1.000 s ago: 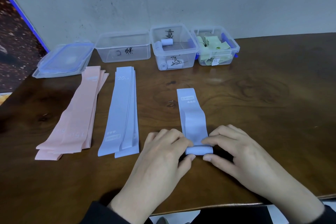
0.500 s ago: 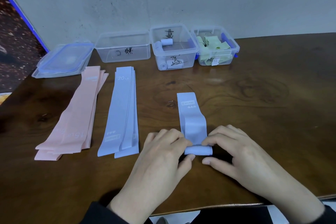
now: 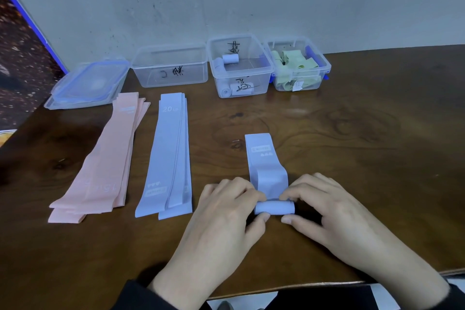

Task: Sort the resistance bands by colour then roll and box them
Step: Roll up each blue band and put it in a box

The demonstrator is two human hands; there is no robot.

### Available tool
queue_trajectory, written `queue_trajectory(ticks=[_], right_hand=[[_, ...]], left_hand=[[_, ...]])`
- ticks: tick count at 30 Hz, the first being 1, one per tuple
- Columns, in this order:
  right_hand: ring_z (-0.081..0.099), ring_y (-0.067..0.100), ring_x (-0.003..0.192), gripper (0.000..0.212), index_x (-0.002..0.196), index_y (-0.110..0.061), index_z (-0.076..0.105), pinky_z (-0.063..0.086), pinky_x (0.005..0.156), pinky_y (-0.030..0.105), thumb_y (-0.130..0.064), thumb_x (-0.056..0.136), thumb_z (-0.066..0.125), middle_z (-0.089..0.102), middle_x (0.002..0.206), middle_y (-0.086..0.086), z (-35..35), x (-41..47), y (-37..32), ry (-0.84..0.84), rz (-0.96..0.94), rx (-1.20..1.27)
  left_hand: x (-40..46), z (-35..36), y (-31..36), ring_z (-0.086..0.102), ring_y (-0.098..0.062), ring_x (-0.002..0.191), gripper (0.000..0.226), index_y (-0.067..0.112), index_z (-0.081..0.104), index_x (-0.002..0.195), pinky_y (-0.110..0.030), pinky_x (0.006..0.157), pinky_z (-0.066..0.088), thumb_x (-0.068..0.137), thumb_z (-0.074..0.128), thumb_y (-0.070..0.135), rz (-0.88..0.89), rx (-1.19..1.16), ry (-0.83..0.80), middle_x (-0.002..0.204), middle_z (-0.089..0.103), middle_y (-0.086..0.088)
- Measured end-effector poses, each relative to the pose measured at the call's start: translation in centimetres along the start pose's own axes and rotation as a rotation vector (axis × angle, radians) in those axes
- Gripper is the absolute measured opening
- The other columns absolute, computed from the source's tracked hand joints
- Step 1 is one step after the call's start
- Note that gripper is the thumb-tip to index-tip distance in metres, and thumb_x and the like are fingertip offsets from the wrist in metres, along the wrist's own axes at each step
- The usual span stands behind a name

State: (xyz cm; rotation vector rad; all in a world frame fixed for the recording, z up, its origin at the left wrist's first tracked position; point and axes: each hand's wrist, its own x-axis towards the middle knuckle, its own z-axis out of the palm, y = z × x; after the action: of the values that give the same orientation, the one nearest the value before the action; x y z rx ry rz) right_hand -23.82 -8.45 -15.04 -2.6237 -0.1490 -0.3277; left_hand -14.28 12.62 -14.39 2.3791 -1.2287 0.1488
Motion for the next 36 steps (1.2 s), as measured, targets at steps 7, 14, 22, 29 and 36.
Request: queue_trajectory(ticks=[7,14,22,29,36], right_hand=[[0.054,0.007,0.097,0.03,0.113,-0.032,0.068,0.048,0.085,0.036,-0.051,0.102,0.048,0.055,0.108,-0.024,0.12,0.02,0.04,0.008,-0.006,-0.009],[0.056,0.008,0.101,0.023,0.113,-0.036,0.063,0.048,0.089,0.037,-0.051,0.097,0.056,0.054,0.11,-0.026,-0.05,0.0,0.08,-0.007,0.005,0.019],[0.055,0.008,0.099,0.033,0.117,-0.032,0.068,0.048,0.086,0.033,-0.055,0.097,0.054,0.054,0.111,-0.024,-0.03,0.04,-0.06,0.026,-0.007,0.002],[0.053,0.006,0.097,0.025,0.114,-0.034,0.068,0.048,0.085,0.033,-0.05,0.099,0.055,0.053,0.11,-0.025,0.05,-0.05,0.05,0.02,-0.009,-0.009],[0.054,0.007,0.098,0.029,0.116,-0.034,0.066,0.049,0.084,0.035,-0.052,0.094,0.058,0.054,0.111,-0.025,-0.05,-0.01,0.0,0.019,-0.006,0.008]], left_hand=[[-0.07,0.14,-0.14,0.05,-0.004,0.097,0.024,0.033,0.065,0.111,-0.023,0.084,0.041,0.089,0.068,0.041,-0.012,-0.004,-0.002,0.106,0.053,0.019],[-0.03,0.13,-0.04,0.048,-0.003,0.097,0.023,0.032,0.066,0.11,-0.025,0.084,0.044,0.09,0.066,0.042,-0.006,0.013,0.008,0.105,0.052,0.019],[0.0,0.05,-0.07,0.042,-0.001,0.096,0.019,0.035,0.067,0.107,-0.024,0.08,0.044,0.089,0.068,0.042,-0.019,0.011,0.011,0.104,0.05,0.02],[-0.06,0.2,-0.23,0.043,-0.001,0.098,0.027,0.036,0.064,0.109,-0.018,0.08,0.039,0.084,0.074,0.043,-0.038,-0.009,0.013,0.106,0.05,0.022],[-0.14,0.17,-0.16,0.043,0.0,0.096,0.024,0.036,0.065,0.11,-0.023,0.081,0.041,0.09,0.06,0.048,-0.023,-0.001,0.012,0.105,0.048,0.023]])
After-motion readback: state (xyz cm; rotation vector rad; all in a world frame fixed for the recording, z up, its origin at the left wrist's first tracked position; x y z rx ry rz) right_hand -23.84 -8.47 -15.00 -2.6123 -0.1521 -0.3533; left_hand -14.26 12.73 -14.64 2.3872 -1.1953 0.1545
